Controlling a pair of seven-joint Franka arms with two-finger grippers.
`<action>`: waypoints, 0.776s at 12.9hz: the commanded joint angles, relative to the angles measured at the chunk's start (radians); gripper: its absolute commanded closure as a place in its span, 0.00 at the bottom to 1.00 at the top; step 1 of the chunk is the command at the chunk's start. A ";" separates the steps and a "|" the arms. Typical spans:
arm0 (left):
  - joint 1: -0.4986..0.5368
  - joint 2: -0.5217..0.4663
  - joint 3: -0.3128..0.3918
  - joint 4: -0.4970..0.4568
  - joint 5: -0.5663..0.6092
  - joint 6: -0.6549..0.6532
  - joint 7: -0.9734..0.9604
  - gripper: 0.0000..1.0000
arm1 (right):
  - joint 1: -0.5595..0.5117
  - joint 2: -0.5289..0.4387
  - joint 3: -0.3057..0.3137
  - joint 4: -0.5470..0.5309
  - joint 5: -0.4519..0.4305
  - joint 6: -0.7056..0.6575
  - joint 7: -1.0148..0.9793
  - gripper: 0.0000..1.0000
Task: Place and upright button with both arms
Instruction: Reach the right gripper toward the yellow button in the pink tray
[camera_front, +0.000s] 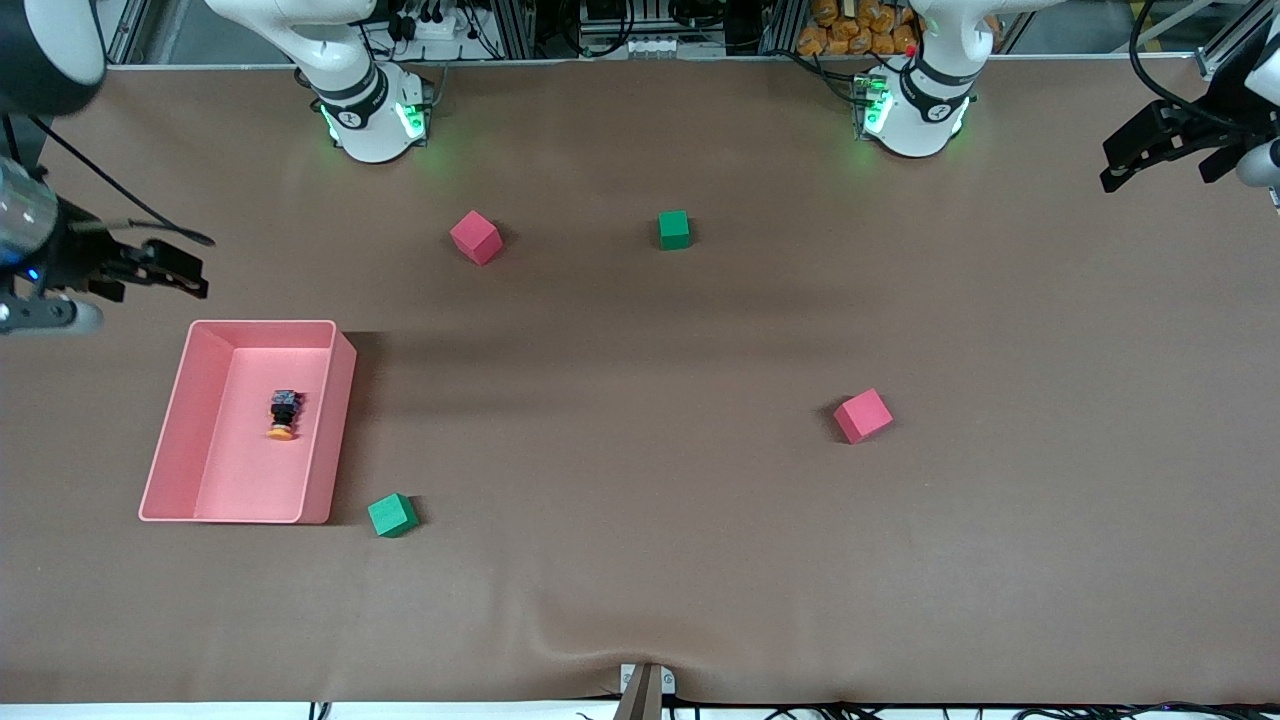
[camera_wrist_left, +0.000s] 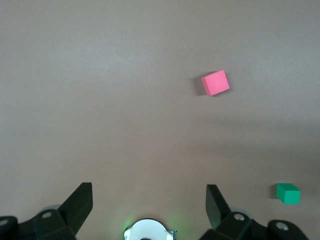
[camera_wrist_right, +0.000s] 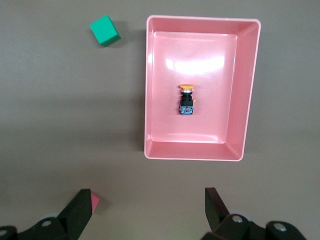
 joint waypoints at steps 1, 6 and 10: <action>0.004 0.003 -0.006 0.006 -0.001 -0.013 0.012 0.00 | -0.026 0.115 0.014 0.030 -0.023 0.007 -0.014 0.00; 0.004 0.002 -0.006 -0.003 -0.001 -0.012 0.012 0.00 | -0.096 0.245 0.014 -0.093 0.002 0.267 -0.014 0.00; 0.003 0.003 -0.006 -0.003 -0.001 -0.012 0.013 0.00 | -0.107 0.265 0.014 -0.278 0.002 0.542 -0.028 0.00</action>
